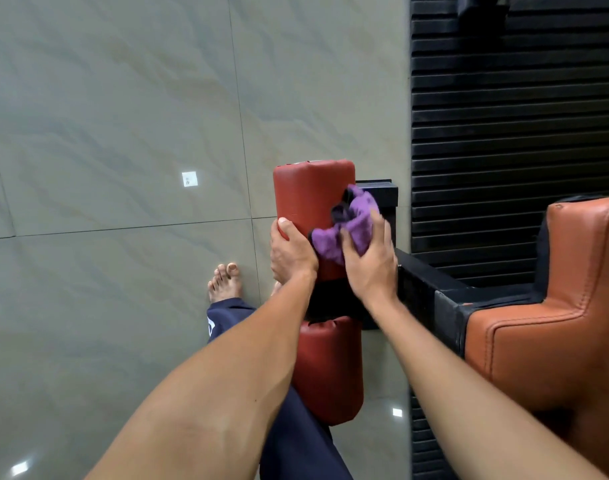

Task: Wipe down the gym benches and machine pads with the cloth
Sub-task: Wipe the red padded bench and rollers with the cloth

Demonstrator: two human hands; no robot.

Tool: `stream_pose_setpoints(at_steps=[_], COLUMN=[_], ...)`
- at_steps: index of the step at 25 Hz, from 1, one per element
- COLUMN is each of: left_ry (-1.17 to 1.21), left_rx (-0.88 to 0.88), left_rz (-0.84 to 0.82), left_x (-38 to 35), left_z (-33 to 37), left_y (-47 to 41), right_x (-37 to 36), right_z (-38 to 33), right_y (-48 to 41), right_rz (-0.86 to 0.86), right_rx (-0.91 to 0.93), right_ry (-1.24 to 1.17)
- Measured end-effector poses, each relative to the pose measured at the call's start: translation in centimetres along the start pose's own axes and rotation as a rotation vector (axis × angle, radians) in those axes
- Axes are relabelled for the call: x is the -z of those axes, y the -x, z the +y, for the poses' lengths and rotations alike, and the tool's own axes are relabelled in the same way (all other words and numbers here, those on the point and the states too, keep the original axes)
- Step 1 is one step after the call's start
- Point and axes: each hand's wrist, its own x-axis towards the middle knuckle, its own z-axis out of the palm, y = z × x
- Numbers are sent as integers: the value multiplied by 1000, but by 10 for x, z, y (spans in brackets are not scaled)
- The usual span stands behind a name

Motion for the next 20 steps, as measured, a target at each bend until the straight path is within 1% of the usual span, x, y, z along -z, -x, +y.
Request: stream_pose_setpoints(at_steps=[2, 4, 6, 10, 12, 15, 17, 20], left_ry=[8, 33, 50, 68, 55, 32, -4, -122], left_rx=[-2, -8, -15, -23, -39, -100, -134, -208], left_rz=[-87, -111, -121, -148, -171, -273, -335, -408], left_x=[6, 6, 6, 6, 9, 18, 27, 51], left_z=[-1, -5, -6, -3, -4, -9, -13, -15], left_y=[-12, -17, -17, -15, -13, -9, -6, 6], right_x=[3, 2, -5, -14, -15, -14, -9, 2], right_z=[15, 14, -5, -51, -56, -44, -35, -40], right_y=[51, 67, 46, -41, -53, -17, 18, 52], right_rz=[-53, -86, -65, 54, 56, 22, -38, -130], right_rx=[64, 72, 44, 68, 54, 23, 1, -87], right_ry=[100, 149, 123, 92, 107, 162, 236, 328])
